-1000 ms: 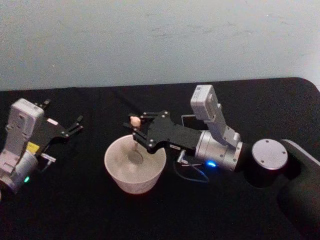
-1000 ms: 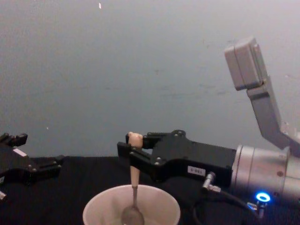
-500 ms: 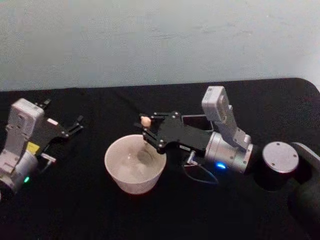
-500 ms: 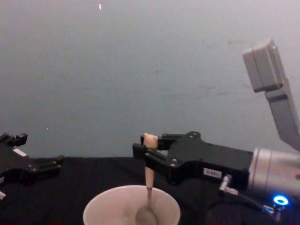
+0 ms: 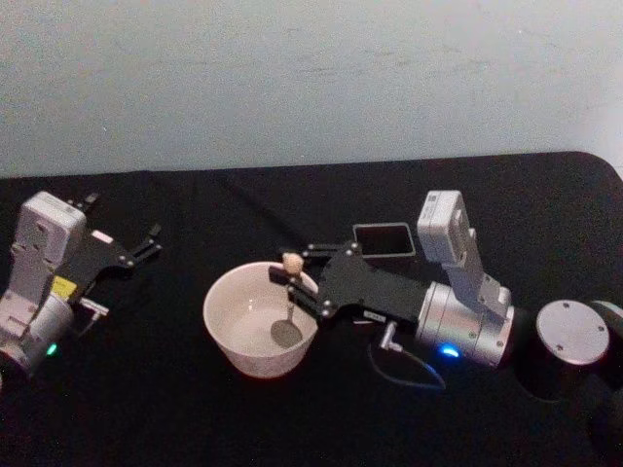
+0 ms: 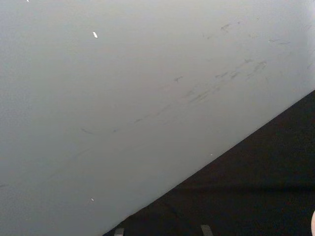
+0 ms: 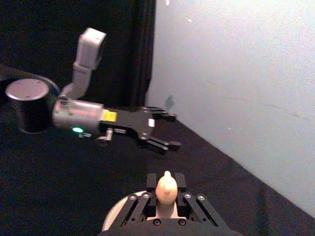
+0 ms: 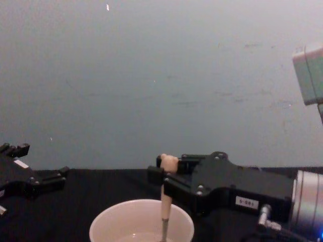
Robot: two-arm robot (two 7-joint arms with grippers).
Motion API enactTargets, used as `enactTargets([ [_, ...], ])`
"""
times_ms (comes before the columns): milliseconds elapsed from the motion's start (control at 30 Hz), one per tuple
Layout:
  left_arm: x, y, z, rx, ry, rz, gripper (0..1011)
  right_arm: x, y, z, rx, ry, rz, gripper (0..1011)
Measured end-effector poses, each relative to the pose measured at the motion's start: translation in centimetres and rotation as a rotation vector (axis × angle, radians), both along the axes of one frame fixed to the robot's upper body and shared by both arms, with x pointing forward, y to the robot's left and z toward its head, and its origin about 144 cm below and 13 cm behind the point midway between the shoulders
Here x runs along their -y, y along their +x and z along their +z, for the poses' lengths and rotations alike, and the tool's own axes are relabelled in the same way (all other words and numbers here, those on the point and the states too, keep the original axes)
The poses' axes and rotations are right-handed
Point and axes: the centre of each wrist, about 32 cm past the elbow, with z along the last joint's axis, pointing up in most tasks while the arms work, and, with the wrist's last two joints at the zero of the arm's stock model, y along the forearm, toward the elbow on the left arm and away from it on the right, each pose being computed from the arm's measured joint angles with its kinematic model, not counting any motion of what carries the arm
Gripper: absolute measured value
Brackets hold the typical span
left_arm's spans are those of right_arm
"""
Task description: Pick up the stirring spoon with one hand, stir inside the cup, then place it back in its original position.
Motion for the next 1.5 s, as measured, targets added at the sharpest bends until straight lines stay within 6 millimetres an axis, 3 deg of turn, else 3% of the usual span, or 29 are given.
enactTargets([
  [367,0.0,0.0,0.0,0.0,0.0,0.0,1001,-2.1,-0.3,0.1,-0.006,0.011,0.069,212],
  [833,0.0,0.0,0.0,0.0,0.0,0.0,1001,-4.4,2.8,0.3,0.023,0.006,0.039,213],
  [1167,0.0,0.0,0.0,0.0,0.0,0.0,1001,-3.5,4.1,0.3,0.03,-0.006,-0.029,213],
  [1500,0.0,0.0,0.0,0.0,0.0,0.0,1001,-2.6,3.8,0.3,0.028,0.0,-0.049,213],
])
